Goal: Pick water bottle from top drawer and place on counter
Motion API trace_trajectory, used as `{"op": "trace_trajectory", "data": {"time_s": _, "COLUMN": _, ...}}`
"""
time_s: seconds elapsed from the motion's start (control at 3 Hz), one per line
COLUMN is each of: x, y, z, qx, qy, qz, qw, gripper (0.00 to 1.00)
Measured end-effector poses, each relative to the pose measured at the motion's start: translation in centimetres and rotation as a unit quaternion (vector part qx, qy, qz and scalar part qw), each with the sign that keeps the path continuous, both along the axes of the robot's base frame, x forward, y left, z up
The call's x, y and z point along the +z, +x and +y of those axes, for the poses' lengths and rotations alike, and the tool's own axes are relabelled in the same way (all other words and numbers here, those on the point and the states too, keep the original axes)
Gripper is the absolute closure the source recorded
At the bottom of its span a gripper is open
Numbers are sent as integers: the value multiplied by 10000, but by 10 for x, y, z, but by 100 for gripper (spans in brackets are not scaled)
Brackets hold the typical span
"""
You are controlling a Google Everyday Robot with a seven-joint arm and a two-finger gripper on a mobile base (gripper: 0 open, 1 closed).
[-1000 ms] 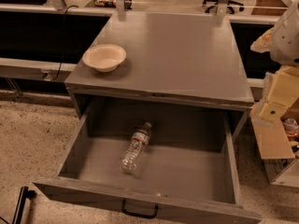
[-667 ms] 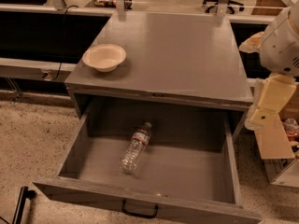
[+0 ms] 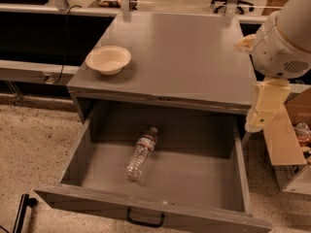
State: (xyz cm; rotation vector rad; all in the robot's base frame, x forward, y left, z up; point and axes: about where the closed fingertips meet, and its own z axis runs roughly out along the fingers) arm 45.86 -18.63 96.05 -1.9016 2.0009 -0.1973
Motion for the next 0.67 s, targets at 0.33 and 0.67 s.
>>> {"op": "trace_trajectory", "data": {"time_s": 0.33, "x": -50, "y": 18, "z": 29, "qx": 823, "qy": -312, "qz": 255, "qw": 9958, "gripper": 0}}
{"op": "trace_trajectory", "data": {"time_s": 0.67, "x": -116, "y": 26, "z": 50, "qx": 1869, "qy": -322, "qz": 578, "qw": 9801, "gripper": 0}}
